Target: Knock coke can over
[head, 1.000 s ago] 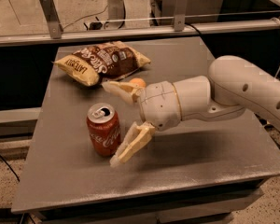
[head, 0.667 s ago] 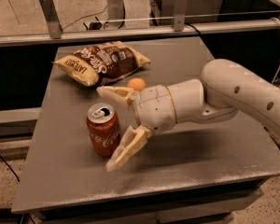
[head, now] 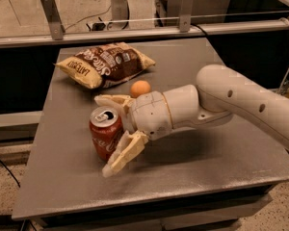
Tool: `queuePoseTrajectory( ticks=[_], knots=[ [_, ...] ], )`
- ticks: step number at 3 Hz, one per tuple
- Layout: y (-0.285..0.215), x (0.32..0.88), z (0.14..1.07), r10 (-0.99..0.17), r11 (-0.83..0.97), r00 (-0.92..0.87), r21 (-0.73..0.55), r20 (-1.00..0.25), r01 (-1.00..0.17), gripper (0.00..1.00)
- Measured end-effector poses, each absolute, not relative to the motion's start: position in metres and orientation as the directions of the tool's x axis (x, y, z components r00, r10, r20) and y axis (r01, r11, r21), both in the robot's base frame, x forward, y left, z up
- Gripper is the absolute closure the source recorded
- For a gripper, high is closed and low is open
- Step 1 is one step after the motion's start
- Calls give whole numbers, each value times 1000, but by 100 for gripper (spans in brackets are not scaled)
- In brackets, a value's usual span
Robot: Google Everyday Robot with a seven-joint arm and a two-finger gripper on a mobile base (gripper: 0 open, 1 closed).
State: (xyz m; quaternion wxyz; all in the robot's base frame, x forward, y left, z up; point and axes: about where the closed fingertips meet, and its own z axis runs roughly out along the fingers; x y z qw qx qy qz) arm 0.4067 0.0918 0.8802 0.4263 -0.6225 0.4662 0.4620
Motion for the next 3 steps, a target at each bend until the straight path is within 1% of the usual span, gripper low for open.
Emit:
queuePoseTrajectory(
  ticks=[1, 3],
  knots=[
    [93, 410, 878, -156, -200, 117, -85, -981, -976, 17],
    [84, 410, 880, -115, -188, 123, -100, -986, -977, 64]
  ],
)
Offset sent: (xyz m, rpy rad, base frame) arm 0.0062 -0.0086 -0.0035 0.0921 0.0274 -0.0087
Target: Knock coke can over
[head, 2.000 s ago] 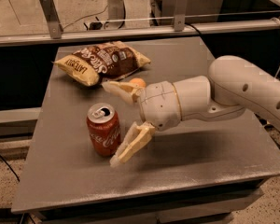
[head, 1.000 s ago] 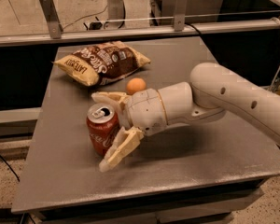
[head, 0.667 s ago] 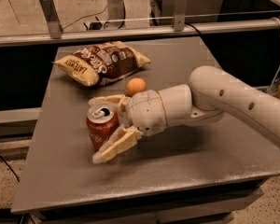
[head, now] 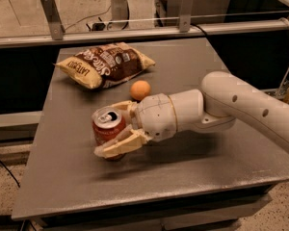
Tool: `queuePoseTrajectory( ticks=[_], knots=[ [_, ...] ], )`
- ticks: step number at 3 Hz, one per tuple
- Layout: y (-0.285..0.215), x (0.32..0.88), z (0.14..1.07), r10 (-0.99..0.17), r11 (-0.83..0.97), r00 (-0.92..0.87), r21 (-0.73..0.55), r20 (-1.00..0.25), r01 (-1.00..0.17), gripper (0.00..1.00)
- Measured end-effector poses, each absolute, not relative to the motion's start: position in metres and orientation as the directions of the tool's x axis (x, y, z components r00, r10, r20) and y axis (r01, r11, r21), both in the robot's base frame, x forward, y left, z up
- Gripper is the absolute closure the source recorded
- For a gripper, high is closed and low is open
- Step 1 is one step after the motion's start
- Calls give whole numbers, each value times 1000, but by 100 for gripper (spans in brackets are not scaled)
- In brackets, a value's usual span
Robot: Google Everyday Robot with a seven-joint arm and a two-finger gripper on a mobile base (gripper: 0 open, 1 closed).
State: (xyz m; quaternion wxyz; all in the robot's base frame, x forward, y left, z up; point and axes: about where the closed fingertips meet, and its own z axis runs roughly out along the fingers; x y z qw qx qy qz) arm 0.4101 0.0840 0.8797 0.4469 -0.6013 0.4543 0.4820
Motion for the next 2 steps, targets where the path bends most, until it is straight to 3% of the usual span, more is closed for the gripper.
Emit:
queuePoseTrajectory(
  ticks=[1, 2],
  knots=[
    [69, 416, 877, -255, -118, 159, -132, -954, -984, 88],
    [55, 429, 878, -504, -28, 197, -213, -841, -977, 100]
  ],
)
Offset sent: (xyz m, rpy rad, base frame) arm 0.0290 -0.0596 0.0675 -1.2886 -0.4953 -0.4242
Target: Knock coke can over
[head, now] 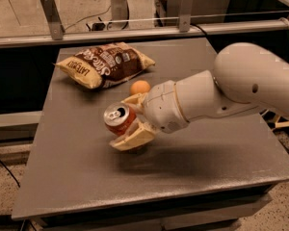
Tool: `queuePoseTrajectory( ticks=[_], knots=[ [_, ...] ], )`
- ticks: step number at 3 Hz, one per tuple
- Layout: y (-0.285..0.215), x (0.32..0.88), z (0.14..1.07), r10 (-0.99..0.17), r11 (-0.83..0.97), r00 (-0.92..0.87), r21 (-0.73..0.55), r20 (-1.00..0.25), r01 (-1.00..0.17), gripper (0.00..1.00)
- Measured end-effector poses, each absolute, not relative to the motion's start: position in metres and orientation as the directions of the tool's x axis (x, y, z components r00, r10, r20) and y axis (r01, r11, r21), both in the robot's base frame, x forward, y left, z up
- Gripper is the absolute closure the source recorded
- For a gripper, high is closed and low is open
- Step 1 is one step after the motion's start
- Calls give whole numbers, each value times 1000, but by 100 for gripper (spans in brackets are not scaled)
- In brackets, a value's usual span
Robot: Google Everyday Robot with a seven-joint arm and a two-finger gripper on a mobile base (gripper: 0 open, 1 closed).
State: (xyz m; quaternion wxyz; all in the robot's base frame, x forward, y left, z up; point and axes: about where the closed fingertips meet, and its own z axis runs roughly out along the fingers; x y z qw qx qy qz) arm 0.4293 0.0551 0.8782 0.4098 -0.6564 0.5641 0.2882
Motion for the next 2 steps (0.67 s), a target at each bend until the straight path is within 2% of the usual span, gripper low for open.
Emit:
queuePoseTrajectory(
  ticks=[1, 2],
  knots=[
    [48, 436, 917, -739, -6, 234, -341, -632, -940, 100],
    [56, 433, 923, -767, -15, 249, -371, -591, -928, 100]
  ],
)
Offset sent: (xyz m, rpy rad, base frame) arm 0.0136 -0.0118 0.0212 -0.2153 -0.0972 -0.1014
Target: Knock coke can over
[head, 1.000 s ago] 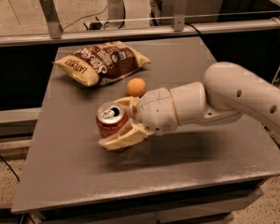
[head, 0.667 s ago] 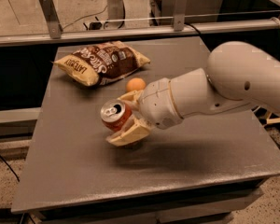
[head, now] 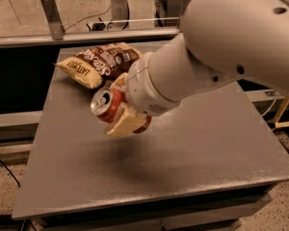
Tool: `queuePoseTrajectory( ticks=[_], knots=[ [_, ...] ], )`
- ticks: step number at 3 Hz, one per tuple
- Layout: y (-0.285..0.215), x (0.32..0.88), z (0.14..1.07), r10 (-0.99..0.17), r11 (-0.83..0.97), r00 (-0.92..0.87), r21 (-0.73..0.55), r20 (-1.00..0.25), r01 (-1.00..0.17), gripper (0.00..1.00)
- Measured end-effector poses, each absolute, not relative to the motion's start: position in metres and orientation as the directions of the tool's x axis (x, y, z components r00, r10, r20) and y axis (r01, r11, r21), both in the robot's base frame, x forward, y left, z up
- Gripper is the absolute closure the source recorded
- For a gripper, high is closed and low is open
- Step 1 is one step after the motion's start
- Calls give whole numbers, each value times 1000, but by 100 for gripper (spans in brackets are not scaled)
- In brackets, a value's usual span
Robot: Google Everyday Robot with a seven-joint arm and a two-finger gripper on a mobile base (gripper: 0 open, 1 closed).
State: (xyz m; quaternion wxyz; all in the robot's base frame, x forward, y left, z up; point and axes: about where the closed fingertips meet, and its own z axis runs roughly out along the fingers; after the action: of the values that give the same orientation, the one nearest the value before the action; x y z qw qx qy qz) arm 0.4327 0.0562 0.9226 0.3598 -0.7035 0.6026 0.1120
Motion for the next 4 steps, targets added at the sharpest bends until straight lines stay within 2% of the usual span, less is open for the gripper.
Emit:
queuePoseTrajectory(
  ticks=[1, 2, 3, 4],
  knots=[
    [52, 448, 914, -737, -31, 221, -295, -639, -955, 100],
    [58, 473, 906, -709, -132, 216, -176, -671, -976, 100],
    [67, 493, 912, -720, -233, 236, -93, -652, -968, 100],
    [58, 497, 911, -808, -274, 256, -46, -530, -960, 100]
  ],
)
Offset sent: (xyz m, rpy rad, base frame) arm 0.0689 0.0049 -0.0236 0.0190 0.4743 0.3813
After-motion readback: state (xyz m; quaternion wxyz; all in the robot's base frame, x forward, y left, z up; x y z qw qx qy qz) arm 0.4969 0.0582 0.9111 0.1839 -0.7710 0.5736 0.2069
